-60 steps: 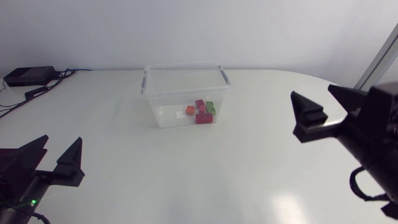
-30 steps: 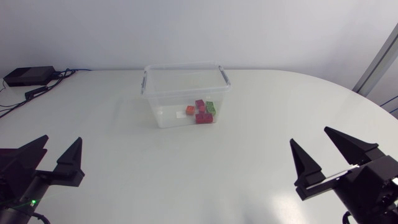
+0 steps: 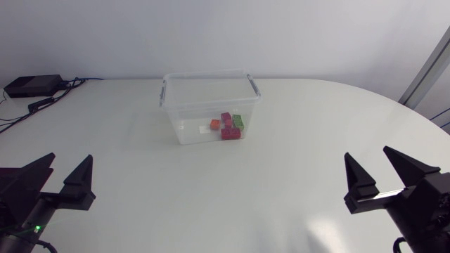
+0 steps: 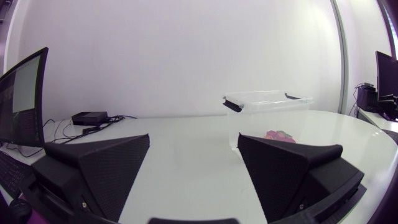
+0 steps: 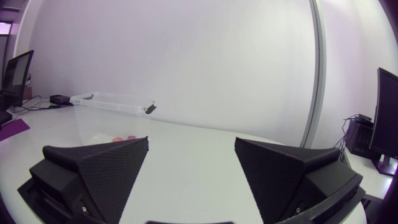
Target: Place the duplo bricks in the container
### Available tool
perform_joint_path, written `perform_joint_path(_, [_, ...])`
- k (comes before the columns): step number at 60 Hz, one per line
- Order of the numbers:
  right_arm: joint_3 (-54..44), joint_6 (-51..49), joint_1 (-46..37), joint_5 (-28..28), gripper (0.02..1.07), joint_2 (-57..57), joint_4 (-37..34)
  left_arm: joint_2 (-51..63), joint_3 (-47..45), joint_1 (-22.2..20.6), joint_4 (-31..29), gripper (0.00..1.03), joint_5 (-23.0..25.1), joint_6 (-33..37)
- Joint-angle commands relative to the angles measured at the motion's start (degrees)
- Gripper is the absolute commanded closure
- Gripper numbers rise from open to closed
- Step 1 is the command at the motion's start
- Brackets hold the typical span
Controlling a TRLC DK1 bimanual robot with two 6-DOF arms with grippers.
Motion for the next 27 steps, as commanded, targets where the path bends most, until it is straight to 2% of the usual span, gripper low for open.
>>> perform_joint_path(1, [-1.55, 2.18, -2.45, -1.06, 0.07, -0.24, -0.24, -0.05, -1.08, 0.35, 0.84, 0.04, 0.21, -1.50])
perform_joint_path(17, [-2.22, 5.32, -10.17, -4.03, 0.07, -0.10, -0.43, 0.12, -1.10, 0.43, 0.91, 0.04, 0.43, -2.85])
perform_joint_path(27, [-2.22, 5.32, -10.17, -4.03, 0.07, -0.10, -0.43, 0.12, -1.10, 0.43, 0.91, 0.04, 0.43, -2.85])
